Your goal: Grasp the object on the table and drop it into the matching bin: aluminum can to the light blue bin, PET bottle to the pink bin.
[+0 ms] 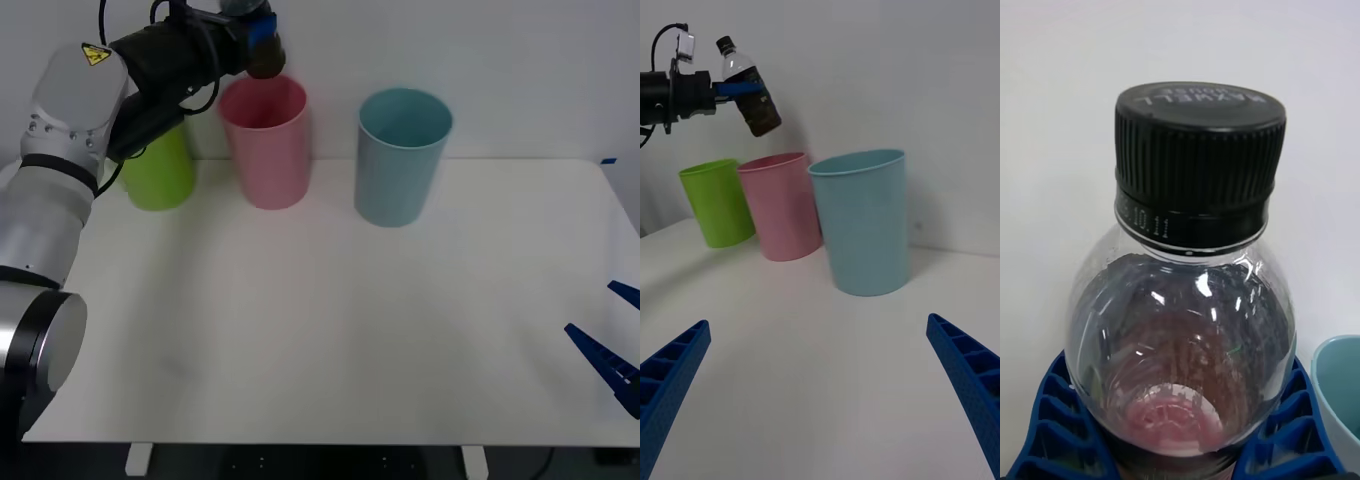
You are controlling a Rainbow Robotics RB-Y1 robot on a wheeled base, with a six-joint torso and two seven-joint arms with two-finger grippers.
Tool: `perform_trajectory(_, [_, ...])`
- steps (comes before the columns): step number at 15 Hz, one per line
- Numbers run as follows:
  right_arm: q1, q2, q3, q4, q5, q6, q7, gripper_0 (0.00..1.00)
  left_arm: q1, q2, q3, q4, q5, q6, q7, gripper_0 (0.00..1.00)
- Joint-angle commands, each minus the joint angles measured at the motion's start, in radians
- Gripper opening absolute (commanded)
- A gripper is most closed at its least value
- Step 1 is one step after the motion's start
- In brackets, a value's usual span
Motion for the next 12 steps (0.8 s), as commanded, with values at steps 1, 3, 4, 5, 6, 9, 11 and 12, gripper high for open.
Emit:
perform_trajectory(1, [0.0, 0.0, 0.0, 0.0, 0.0, 0.0, 0.0, 1.0, -0.012, -0.001, 0.0, 0.015, -0.017, 0.0, -0.002, 0.0])
perform_trajectory(3, [0.0, 0.0, 0.0, 0.0, 0.0, 0.0, 0.0, 1.0, -0.012, -0.001, 0.002, 0.015, -0.015, 0.0, 0.0, 0.0])
perform_trajectory(4, [0.0, 0.0, 0.0, 0.0, 0.0, 0.0, 0.0, 1.0, -0.012, 0.0, 0.002, 0.015, -0.014, 0.0, 0.0, 0.0])
perform_trajectory(5, [0.0, 0.0, 0.0, 0.0, 0.0, 0.0, 0.0, 1.0, -0.012, 0.0, 0.002, 0.015, -0.011, 0.0, 0.0, 0.05])
perform_trajectory(6, [0.0, 0.0, 0.0, 0.0, 0.0, 0.0, 0.0, 1.0, -0.012, 0.0, 0.002, 0.015, -0.004, 0.0, 0.0, 0.17])
perform_trajectory(9, [0.0, 0.0, 0.0, 0.0, 0.0, 0.0, 0.0, 1.0, -0.012, 0.0, 0.006, 0.015, 0.005, 0.0, 0.0, 1.0])
perform_trajectory(11, [0.0, 0.0, 0.0, 0.0, 0.0, 0.0, 0.0, 1.0, -0.009, 0.0, 0.006, 0.015, 0.02, 0.0, -0.002, 1.0])
perform_trajectory(12, [0.0, 0.0, 0.0, 0.0, 0.0, 0.0, 0.0, 1.0, -0.009, 0.0, 0.006, 0.015, 0.022, 0.0, -0.003, 1.0])
